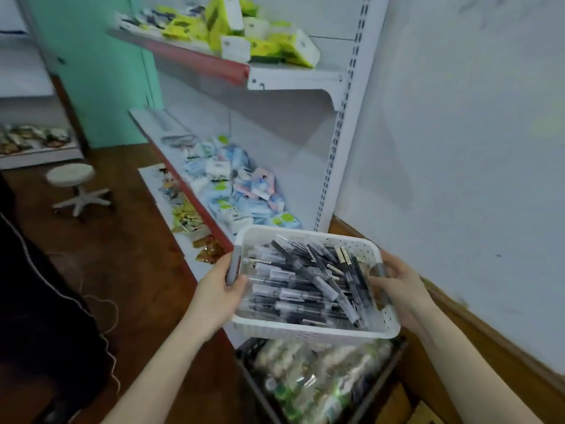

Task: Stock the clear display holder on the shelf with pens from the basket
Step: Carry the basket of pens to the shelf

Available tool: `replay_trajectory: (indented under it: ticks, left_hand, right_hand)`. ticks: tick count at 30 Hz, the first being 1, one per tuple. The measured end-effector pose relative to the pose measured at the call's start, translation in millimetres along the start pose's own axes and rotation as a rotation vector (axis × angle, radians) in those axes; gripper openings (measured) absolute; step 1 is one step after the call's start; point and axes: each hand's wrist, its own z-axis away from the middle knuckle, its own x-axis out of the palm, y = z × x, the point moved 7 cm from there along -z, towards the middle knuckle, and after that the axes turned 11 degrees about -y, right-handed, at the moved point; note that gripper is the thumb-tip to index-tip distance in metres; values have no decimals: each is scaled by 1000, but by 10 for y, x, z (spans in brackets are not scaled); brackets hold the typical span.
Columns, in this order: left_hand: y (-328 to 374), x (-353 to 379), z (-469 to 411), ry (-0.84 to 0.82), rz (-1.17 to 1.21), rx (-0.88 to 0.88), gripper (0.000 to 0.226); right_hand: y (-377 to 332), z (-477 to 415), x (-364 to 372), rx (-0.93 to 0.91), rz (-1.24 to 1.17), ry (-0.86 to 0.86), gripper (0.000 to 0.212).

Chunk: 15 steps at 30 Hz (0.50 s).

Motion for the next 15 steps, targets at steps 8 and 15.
replay_trajectory:
  ticks: [8,15]
  left_hand:
    - [-564,-1783,-162,124,-11,-79,40]
    - [-1010,-2684,-821,206,19,-123,38]
  right_hand:
    - [-433,-623,1861,0,-35,-159,50]
    - [-678,-1477,2961,8,-31,-266,53]
